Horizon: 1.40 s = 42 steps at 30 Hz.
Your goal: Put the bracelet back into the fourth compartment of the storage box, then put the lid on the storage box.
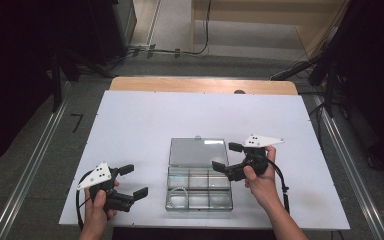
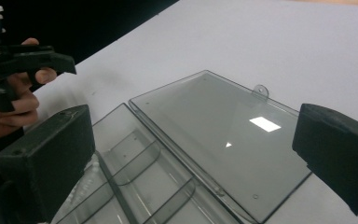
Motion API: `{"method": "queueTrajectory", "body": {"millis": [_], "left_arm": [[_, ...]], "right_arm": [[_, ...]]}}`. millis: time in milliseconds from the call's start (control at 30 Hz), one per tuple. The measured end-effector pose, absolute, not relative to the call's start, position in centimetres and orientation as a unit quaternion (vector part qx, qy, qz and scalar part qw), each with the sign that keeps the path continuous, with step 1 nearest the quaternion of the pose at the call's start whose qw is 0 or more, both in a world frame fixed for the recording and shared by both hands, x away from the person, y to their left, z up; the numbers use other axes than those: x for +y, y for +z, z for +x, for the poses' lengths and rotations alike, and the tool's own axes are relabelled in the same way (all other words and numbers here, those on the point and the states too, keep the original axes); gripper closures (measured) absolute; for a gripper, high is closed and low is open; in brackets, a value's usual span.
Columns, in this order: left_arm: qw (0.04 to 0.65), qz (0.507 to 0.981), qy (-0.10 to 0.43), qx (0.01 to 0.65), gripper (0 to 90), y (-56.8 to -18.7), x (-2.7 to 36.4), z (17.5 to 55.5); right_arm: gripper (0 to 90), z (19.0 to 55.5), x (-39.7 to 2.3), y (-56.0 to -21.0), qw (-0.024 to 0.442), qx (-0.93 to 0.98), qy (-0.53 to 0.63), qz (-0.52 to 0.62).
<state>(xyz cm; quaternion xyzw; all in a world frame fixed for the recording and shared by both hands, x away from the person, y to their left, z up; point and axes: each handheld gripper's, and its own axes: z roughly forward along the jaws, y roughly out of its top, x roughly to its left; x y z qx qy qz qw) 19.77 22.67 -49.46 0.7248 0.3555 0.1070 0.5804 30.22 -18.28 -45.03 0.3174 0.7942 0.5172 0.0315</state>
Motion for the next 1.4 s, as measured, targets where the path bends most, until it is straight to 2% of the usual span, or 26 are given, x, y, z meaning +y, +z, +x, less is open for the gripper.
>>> {"method": "queueTrajectory", "body": {"millis": [733,1400], "left_arm": [[0.576,0.73,0.108,0.352,0.3,-49.5,22.5,19.8],[0.576,0.731,0.106,0.351,0.3,-49.5,22.1,19.8]], "right_arm": [[0.0,32.9,-19.5,-49.0,0.008,0.784,0.499,0.369],[0.0,34.0,-20.1,-50.4,-0.017,0.768,0.498,0.402]]}}
